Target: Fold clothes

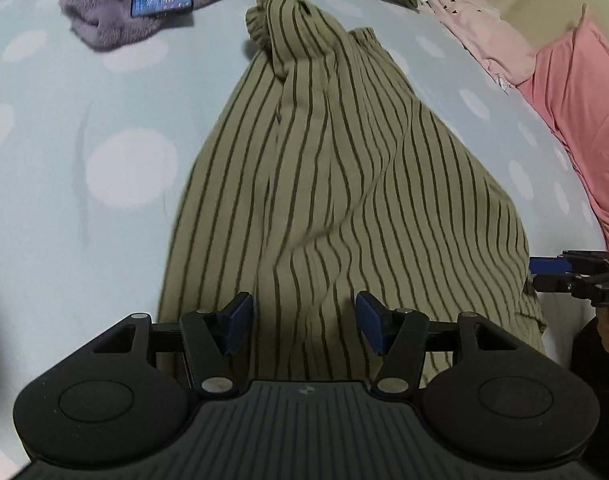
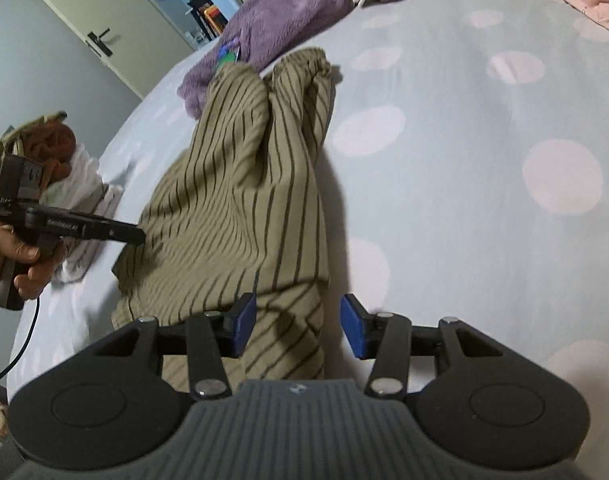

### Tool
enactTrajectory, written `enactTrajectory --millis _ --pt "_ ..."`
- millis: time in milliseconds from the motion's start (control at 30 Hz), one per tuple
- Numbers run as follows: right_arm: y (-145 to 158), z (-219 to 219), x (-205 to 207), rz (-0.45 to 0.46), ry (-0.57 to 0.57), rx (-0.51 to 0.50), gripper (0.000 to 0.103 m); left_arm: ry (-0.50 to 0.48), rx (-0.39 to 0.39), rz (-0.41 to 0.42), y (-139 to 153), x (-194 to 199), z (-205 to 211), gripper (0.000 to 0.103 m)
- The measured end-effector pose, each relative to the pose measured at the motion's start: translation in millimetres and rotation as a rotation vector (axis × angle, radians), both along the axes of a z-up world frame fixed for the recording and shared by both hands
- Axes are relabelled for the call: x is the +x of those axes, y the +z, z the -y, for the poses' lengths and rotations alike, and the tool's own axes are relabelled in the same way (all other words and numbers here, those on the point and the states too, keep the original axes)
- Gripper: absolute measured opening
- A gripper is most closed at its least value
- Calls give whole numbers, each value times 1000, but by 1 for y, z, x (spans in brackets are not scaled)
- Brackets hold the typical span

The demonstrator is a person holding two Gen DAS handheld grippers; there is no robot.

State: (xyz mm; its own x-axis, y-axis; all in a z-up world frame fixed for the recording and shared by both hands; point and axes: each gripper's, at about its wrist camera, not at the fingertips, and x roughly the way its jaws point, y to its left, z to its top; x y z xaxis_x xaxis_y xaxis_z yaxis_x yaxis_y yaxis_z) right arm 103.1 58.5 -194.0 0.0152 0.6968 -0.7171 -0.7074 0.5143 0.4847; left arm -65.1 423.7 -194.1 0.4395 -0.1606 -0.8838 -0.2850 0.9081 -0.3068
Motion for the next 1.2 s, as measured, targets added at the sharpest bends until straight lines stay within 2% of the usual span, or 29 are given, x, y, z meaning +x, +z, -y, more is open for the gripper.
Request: enactTrajectory --millis 33,67,100,133,167,267,367,433,500,600,633,700,767,867,900,967,1033,1133,1200 --pt "-1 0 -1 0 3 -7 50 7 -5 3 -4 -3 1 55" --pt "-3 0 -2 1 6 -13 50 18 -30 -3 -7 -2 0 45" --pt "-4 -2 -3 3 9 -19 50 25 -60 -12 -10 -3 -1 12" --pt "-6 -3 -4 6 12 -26 51 32 -71 -19 -11 -4 -4 0" --pt "-7 -4 -5 8 15 -33 51 40 -82 -26 -12 -5 -6 0" --pt "-9 -4 -7 13 21 -44 51 95 -131 47 4 -17 -24 0" --pt "-7 -2 -7 12 23 -35 51 161 -104 90 26 -32 -47 0" --pt "-6 -4 -6 10 24 -25 51 198 -28 25 26 -35 -59 0" --pt "-4 -7 -6 14 32 -12 51 210 111 -101 11 -31 -62 0" --pt "3 -17 3 32 45 16 51 159 108 -171 -10 -23 -58 1" --pt "5 -21 7 40 47 25 51 151 97 -168 -11 -21 -56 4" --pt "14 -30 17 72 50 42 51 179 130 -170 -7 -21 -52 21" --pt "24 -44 34 109 37 59 54 222 220 -162 5 -25 -48 31" --pt "31 -70 67 148 11 88 57 302 351 -140 24 -33 -40 31" --pt "31 -81 79 161 2 94 57 336 363 -119 31 -36 -38 32" --pt "30 -103 101 190 -3 104 57 415 309 -42 43 -49 -32 36" --pt "30 -130 116 253 44 110 57 469 238 21 46 -59 -22 40" --pt "34 -173 124 418 195 98 62 528 103 30 36 -71 -2 40" --pt "33 -200 126 491 334 77 62 567 -40 17 26 -82 12 40"
